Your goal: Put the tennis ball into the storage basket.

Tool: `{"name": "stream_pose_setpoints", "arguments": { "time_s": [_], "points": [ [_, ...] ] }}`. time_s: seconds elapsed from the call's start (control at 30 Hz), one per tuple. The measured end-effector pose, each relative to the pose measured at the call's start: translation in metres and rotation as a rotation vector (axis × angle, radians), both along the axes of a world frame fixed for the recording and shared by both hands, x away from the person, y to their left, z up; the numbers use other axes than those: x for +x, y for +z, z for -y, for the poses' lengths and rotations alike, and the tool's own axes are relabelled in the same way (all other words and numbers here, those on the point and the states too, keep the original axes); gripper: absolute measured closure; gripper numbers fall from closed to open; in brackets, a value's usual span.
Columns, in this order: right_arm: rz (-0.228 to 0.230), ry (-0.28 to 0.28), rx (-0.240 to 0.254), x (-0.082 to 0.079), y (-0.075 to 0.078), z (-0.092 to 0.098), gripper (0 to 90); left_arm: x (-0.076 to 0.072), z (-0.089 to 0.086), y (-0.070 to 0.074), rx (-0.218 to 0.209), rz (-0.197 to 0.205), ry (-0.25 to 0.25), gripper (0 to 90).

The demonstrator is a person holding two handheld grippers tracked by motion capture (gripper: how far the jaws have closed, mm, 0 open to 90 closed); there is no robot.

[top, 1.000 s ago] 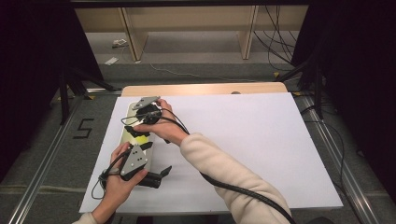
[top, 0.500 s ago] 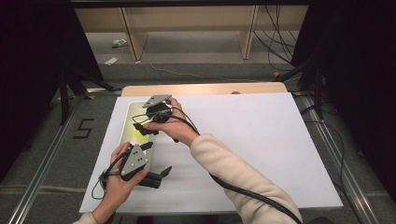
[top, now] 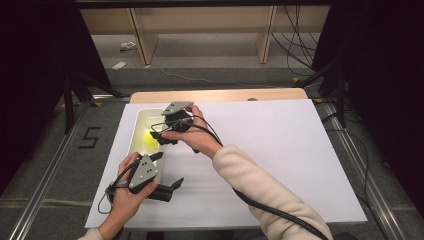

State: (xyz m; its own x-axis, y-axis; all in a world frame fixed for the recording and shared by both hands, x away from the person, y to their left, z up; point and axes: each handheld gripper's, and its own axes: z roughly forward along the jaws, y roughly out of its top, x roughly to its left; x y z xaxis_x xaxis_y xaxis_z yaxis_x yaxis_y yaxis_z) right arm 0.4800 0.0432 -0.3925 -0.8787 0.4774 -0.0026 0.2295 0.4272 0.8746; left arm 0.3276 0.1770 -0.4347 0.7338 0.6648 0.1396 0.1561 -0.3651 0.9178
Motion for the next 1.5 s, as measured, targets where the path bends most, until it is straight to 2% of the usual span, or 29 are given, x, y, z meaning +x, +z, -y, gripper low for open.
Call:
{"name": "stream_pose_setpoints", "arguments": {
  "time_s": [0.63,1.1,1.5],
  "points": [
    [0.011,-0.028,-0.009,-0.005,0.004,0.032,19.4,-0.001,0.0,0.0,-0.003,0.001,0.001,0.0],
    [0.007,-0.055,-0.016,-0.006,-0.001,0.054,19.4,-0.001,0.0,0.001,-0.003,0.004,0.004,0.0],
    [0.005,-0.084,-0.003,-0.007,-0.002,0.074,19.4,-0.001,0.0,0.001,-0.002,0.005,0.007,0.0]
  ]
}}
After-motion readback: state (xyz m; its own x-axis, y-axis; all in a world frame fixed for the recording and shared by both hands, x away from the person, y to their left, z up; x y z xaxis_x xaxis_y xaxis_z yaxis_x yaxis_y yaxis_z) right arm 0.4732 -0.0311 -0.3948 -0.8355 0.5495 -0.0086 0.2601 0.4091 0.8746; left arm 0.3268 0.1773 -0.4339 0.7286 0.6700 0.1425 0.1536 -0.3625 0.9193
